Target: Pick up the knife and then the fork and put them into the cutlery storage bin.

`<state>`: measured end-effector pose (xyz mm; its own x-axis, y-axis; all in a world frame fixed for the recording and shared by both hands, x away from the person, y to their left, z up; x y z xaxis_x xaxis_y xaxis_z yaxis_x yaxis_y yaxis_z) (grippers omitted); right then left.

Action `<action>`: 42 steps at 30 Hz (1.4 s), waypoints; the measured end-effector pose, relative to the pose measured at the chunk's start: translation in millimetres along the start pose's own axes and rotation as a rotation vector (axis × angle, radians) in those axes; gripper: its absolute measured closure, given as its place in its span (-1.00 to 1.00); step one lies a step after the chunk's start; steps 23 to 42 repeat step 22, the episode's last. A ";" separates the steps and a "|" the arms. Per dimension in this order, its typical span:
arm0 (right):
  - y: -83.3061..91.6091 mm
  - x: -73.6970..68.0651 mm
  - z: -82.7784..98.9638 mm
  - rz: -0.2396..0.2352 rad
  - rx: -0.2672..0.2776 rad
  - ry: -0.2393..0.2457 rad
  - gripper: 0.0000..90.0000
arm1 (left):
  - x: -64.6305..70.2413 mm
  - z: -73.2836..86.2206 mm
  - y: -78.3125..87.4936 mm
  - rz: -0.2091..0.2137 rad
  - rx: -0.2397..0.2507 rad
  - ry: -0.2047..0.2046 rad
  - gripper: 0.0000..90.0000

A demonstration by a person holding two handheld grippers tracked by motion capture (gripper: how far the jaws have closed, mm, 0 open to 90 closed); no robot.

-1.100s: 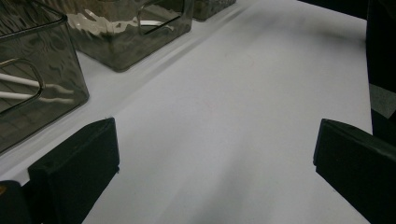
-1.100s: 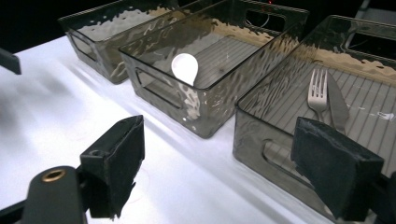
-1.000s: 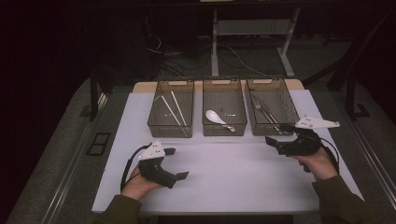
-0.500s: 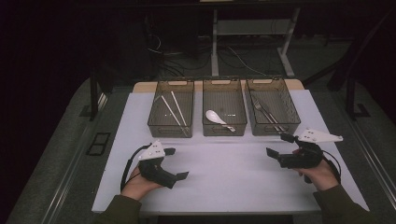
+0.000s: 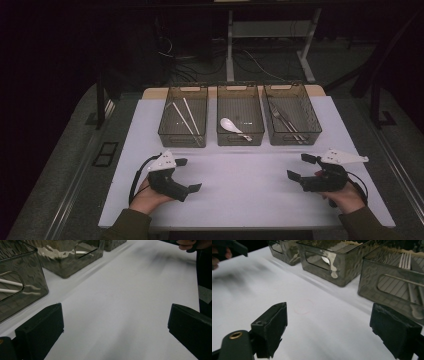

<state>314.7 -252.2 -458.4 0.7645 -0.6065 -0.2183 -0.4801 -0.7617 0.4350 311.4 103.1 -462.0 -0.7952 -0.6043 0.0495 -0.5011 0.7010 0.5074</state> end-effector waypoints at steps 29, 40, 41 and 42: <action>0.9 -5.2 17.3 -0.009 -0.032 -0.010 -0.72 | 0.9 -0.2 0.2 0.000 0.001 0.000 -1.00; 0.9 -5.2 17.3 -0.009 -0.032 -0.010 -0.72 | 0.9 -0.2 0.2 0.000 0.001 0.000 -1.00; 0.9 -5.2 17.3 -0.009 -0.032 -0.010 -0.72 | 0.9 -0.2 0.2 0.000 0.001 0.000 -1.00; 0.9 -5.2 17.3 -0.009 -0.032 -0.010 -0.72 | 0.9 -0.2 0.2 0.000 0.001 0.000 -1.00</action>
Point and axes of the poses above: each handheld gripper's, and its own axes: y roughly backward along the jaws, z roughly out of its underside, x roughly to its right, the point moved 8 cm from there along -y, roughly forward along the jaws, and after that the axes turned 9 degrees about -z, right-handed, at the moved point
